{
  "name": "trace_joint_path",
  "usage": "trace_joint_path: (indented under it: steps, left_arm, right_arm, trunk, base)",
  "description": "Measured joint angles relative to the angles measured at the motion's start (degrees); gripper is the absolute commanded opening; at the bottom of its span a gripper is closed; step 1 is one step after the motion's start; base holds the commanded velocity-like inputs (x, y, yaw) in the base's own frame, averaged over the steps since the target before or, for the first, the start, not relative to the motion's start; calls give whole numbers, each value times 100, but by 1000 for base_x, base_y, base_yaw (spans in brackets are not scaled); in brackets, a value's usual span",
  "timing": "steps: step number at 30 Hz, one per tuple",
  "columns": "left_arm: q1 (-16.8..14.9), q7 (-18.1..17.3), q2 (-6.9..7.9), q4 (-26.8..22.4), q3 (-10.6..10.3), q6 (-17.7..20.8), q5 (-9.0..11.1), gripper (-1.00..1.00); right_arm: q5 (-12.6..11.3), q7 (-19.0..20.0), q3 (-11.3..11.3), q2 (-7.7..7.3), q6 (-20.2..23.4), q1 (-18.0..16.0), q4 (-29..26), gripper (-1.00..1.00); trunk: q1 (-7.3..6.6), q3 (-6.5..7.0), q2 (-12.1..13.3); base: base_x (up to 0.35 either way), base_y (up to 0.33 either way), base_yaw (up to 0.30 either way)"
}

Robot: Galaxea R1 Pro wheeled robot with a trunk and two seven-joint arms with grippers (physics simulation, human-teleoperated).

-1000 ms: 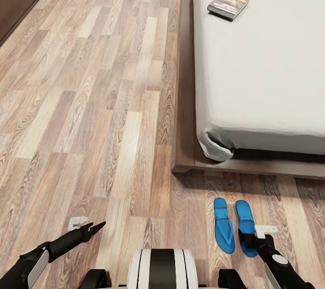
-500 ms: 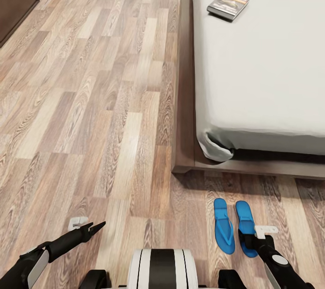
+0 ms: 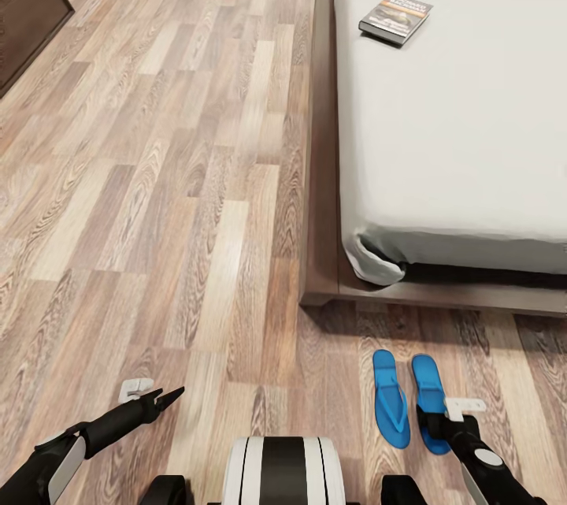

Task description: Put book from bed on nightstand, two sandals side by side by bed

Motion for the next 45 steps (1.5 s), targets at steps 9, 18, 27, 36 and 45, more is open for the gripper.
trace_joint_path:
  steps: [9, 18, 27, 36, 45]
  left_arm:
    - [-2, 0, 0, 0, 1, -1, -1, 100]
    - [-2, 0, 0, -1, -2, 0, -2, 100]
    - [-1, 0, 0, 0, 0, -1, -1, 100]
    - [-2, 0, 0, 1, 0, 0, -2, 100]
    - [-3, 0, 0, -1, 0, -1, -1, 100]
  right_arm:
    - [-3, -1, -11, 0, -1, 0, 31, -100]
    - [-1, -5, -24, -1, 0, 5, 38, -100]
    - [-1, -5, -24, -1, 1, 5, 38, -100]
    - [-1, -4, -24, -1, 2, 7, 38, 100]
    - [-1, -4, -24, -1, 2, 6, 38, 100]
  trunk:
    - [-1, 23, 2]
    - [-8, 89, 6]
    - [-8, 89, 6]
    - [-8, 89, 6]
    - [-8, 89, 6]
  base:
    - [0, 0, 0]
    - [0, 0, 0]
    - [0, 0, 0]
    - [0, 0, 0]
    - [0, 0, 0]
